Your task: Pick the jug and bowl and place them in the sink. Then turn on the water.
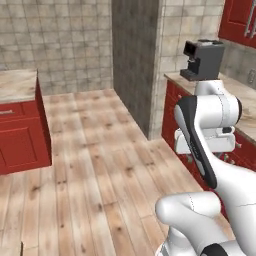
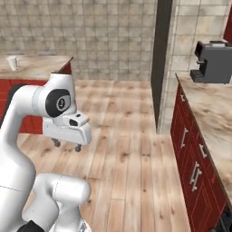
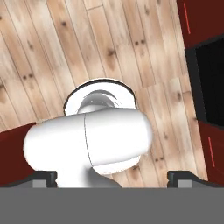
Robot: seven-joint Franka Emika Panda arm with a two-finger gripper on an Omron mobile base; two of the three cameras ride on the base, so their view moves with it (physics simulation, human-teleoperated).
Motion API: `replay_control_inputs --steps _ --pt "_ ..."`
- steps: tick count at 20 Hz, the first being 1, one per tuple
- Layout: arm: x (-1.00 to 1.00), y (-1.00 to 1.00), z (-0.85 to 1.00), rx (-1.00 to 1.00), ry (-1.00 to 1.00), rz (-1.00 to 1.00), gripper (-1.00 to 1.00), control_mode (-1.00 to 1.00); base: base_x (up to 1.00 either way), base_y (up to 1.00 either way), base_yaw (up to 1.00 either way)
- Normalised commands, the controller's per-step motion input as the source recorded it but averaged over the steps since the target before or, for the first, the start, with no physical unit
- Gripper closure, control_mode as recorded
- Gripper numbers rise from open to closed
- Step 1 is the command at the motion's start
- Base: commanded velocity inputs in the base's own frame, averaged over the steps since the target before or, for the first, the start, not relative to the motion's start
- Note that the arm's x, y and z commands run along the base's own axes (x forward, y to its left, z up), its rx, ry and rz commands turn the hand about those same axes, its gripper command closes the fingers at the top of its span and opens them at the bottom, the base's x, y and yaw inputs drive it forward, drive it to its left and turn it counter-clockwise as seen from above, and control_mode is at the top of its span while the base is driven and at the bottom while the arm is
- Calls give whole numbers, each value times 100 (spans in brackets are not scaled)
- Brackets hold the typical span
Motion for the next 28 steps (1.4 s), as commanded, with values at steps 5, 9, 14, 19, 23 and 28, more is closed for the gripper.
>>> replay_control_inputs --steps 5,9,14,19,23,28 --pt "0 0 0 0 0 0 -100 100 100 35 22" --pt "0 0 0 0 0 0 -100 100 100 33 20" --pt "0 0 0 0 0 0 -100 100 100 30 21" --pt "0 0 0 0 0 0 -100 100 95 33 20" --pt "0 0 0 0 0 0 -100 100 97 44 16" --pt "0 0 0 0 0 0 -100 100 100 52 13"
